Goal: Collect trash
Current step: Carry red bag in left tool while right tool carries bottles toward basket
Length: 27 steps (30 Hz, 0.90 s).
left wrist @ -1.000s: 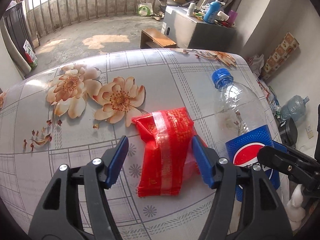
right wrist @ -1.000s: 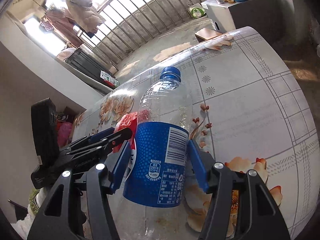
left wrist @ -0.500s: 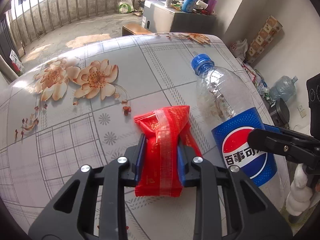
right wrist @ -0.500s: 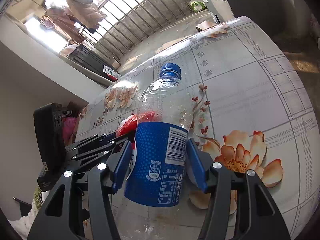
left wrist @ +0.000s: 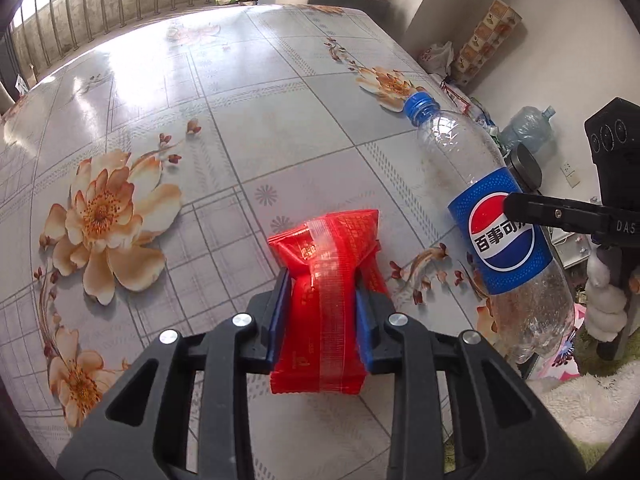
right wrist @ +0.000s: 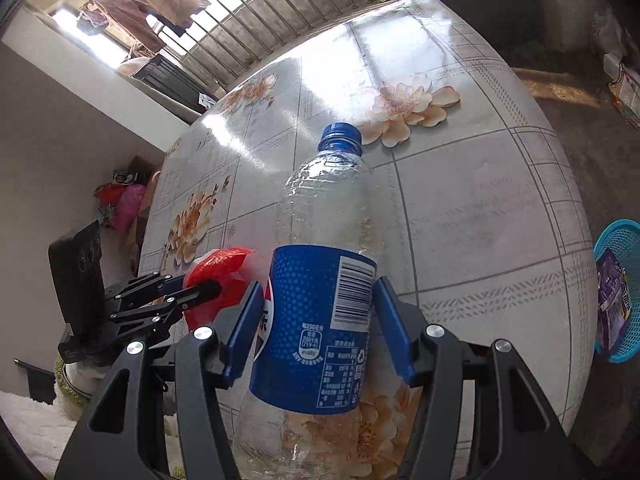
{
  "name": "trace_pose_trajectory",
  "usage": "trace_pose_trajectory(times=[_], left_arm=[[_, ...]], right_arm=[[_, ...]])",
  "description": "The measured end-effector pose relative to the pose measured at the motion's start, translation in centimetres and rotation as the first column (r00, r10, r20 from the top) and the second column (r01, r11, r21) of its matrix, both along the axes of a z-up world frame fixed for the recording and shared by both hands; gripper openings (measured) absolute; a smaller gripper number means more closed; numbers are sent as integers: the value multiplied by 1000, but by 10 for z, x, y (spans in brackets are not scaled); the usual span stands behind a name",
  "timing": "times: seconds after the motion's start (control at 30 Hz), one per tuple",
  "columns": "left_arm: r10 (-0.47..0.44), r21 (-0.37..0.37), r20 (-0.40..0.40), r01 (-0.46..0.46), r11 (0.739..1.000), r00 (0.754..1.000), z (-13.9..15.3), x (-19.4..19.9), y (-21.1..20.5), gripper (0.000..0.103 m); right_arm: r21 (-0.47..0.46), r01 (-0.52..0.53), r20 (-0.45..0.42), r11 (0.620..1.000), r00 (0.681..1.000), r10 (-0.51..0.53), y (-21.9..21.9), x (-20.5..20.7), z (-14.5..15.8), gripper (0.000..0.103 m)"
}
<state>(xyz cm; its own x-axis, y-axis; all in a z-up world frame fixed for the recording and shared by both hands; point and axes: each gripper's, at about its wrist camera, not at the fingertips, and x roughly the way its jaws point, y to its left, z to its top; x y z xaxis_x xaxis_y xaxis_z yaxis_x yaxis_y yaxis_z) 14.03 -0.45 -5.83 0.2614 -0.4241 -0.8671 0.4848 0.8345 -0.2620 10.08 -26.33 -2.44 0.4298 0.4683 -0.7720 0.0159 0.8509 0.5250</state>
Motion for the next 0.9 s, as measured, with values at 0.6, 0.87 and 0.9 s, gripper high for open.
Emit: trace_pose_trajectory(times=[0.6, 0.87, 0.9], left_arm=[[42, 77, 126, -52, 996, 991, -4, -30, -10, 36], [31, 82, 141, -42, 996, 990, -4, -34, -11, 36], [29, 84, 143, -41, 996, 989, -4, -33, -12, 36]], right_arm=[[-71, 43, -84, 997, 995, -49, 17, -22, -8, 67], [-81, 31, -113, 996, 993, -40, 30, -17, -15, 67], [-82, 33, -113, 996, 993, -42, 30, -16, -16, 67]])
